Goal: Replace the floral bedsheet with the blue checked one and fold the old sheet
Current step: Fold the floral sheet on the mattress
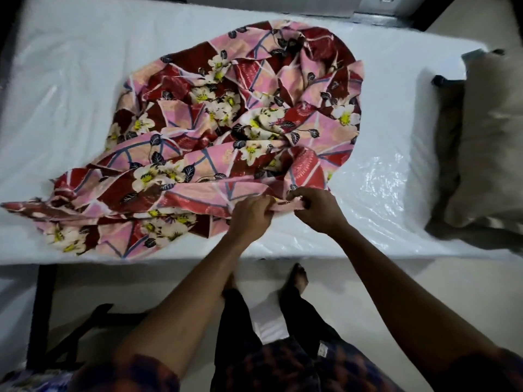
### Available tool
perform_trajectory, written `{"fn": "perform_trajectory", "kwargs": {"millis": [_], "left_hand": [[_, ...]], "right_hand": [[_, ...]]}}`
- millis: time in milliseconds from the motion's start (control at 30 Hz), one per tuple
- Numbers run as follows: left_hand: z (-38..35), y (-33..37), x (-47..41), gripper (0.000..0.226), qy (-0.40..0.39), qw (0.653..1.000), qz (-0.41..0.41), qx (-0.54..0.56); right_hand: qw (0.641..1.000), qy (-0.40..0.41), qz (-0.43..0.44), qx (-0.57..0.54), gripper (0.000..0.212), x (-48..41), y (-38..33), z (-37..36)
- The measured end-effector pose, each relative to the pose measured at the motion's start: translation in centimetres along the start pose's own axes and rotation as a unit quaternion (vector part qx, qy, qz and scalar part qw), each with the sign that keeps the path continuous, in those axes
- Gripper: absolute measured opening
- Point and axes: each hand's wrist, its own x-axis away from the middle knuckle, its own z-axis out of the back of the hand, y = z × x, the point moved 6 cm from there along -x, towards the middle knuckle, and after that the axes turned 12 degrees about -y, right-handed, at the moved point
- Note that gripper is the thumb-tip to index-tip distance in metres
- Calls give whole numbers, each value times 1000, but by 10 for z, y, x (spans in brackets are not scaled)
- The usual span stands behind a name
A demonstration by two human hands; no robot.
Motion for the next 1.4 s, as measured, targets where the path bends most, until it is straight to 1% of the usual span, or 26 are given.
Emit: {"fn": "perform_trajectory", "kwargs": {"millis": [33, 100, 200, 267, 400, 500, 567, 600, 667, 700, 733, 800, 833, 867, 933, 1033, 1100, 1200, 1267, 1300, 1333, 1367, 1400], "left_hand": [[6, 5, 2, 29, 12, 1000, 6, 3], [19, 9, 7, 34, 43, 999, 5, -19], [34, 17, 10, 36, 66, 997, -14, -43], [43, 20, 8, 34, 80, 995, -19, -59], [68, 14, 7, 28, 114, 990, 18, -86], [88, 4, 11, 31, 138, 985, 47, -87], [94, -1, 13, 33, 141, 983, 52, -101], [95, -2, 15, 33, 138, 983, 52, -113], [93, -4, 18, 34, 128, 983, 57, -120], [89, -5, 19, 33, 121, 984, 60, -116], [86, -6, 21, 33, 114, 985, 62, -114], [77, -8, 23, 32, 97, 986, 67, -121], [73, -9, 24, 32, 88, 985, 71, -132], [68, -10, 26, 32, 75, 984, 74, -143], [54, -12, 32, 31, 44, 985, 69, -151], [22, -19, 47, 26, -9, 986, 56, -154], [4, -30, 57, 25, -22, 986, 73, -148], [-22, -42, 61, 26, -44, 985, 102, -133], [-38, -39, 60, 26, -60, 986, 86, -132], [-47, -34, 59, 28, -72, 984, 73, -144], [-57, -29, 57, 33, -85, 982, 61, -158], [-67, -23, 55, 39, -94, 980, 51, -170], [-75, -14, 53, 47, -101, 978, 37, -176]], "right_hand": [[999, 17, -14, 32, 31, 3, 6, 3], [991, 68, -71, 89, 27, 7, 24, 10], [978, 94, -144, 114, 18, 12, 57, 14], [973, 106, -177, 104, 18, 13, 73, 20], [961, 143, -231, 60, 26, 22, 102, 38], [951, 153, -268, 26, 32, 41, 130, 45], [943, 154, -294, -18, 35, 60, 152, 44], [936, 154, -311, -55, 37, 71, 165, 40], [909, 160, -340, -181, 42, 91, 187, 29], [896, 161, -335, -243, 44, 100, 193, 23], [894, 156, -314, -279, 46, 106, 198, 18], [915, 113, -265, -283, 45, 116, 199, 9], [925, 90, -249, -272, 44, 121, 198, 5], [927, 78, -248, -270, 44, 126, 200, 1], [912, 83, -257, -310, 43, 135, 207, -4], [877, 136, -277, -367, 38, 148, 218, -7], [876, 137, -276, -371, 37, 155, 219, -9], [896, 97, -280, -332, 39, 169, 225, -13], [891, 93, -289, -337, 40, 183, 230, -16], [880, 108, -292, -358, 39, 190, 231, -18], [861, 137, -296, -390, 36, 196, 232, -19], [832, 172, -304, -430, 33, 201, 233, -20], [793, 207, -316, -478, 34, 206, 233, -22]]}}
